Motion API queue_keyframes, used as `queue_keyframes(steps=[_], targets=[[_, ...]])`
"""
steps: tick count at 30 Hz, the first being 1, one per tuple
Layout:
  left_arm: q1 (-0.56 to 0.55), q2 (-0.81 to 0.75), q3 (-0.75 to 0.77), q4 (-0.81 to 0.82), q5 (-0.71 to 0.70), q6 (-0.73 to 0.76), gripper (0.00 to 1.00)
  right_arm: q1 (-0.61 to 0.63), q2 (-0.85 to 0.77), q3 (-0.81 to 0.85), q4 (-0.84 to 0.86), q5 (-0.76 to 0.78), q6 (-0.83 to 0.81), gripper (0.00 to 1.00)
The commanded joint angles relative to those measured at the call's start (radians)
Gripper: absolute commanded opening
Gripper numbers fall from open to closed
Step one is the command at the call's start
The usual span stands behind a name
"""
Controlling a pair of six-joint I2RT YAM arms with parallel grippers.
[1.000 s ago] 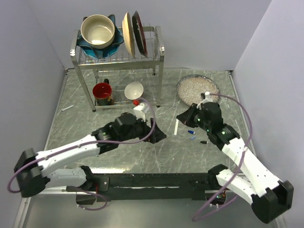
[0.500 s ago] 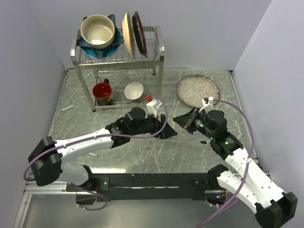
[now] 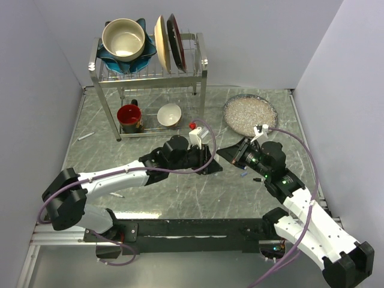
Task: Insert the pens into the pen caps
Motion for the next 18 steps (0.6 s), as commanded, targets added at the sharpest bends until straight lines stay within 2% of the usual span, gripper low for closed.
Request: queue_keyframes(steps=[1, 3, 4, 7, 9, 12, 18], targets=[[0.008, 0.014, 0.036, 0.02, 0.073, 0.017, 0.02, 0.007, -0.007, 0.018, 0.037, -0.001, -0.005, 0.04], [0.009, 0.018, 0.056, -0.032, 0.062, 0.037, 0.01, 0.005, 0.002, 0.053, -0.027, 0.017, -0.004, 0.24], [0.011, 0.005, 0.059, -0.053, 0.032, 0.038, 0.01, 0.007, 0.004, 0.072, -0.067, 0.043, -0.004, 0.43], [0.017, -0.079, 0.039, -0.129, -0.103, 0.05, 0.01, 0.003, 0.015, 0.138, -0.24, 0.197, 0.016, 0.55], [0.026, -0.17, 0.019, -0.193, -0.174, 0.055, 0.01, -0.003, 0.022, 0.156, -0.329, 0.319, 0.016, 0.56], [0.032, -0.298, 0.013, -0.299, -0.272, 0.092, 0.01, -0.036, 0.047, 0.144, -0.409, 0.424, 0.027, 0.56], [0.035, -0.502, 0.082, -0.509, -0.419, 0.208, 0.01, -0.144, 0.171, 0.103, -0.513, 0.413, 0.149, 0.47]])
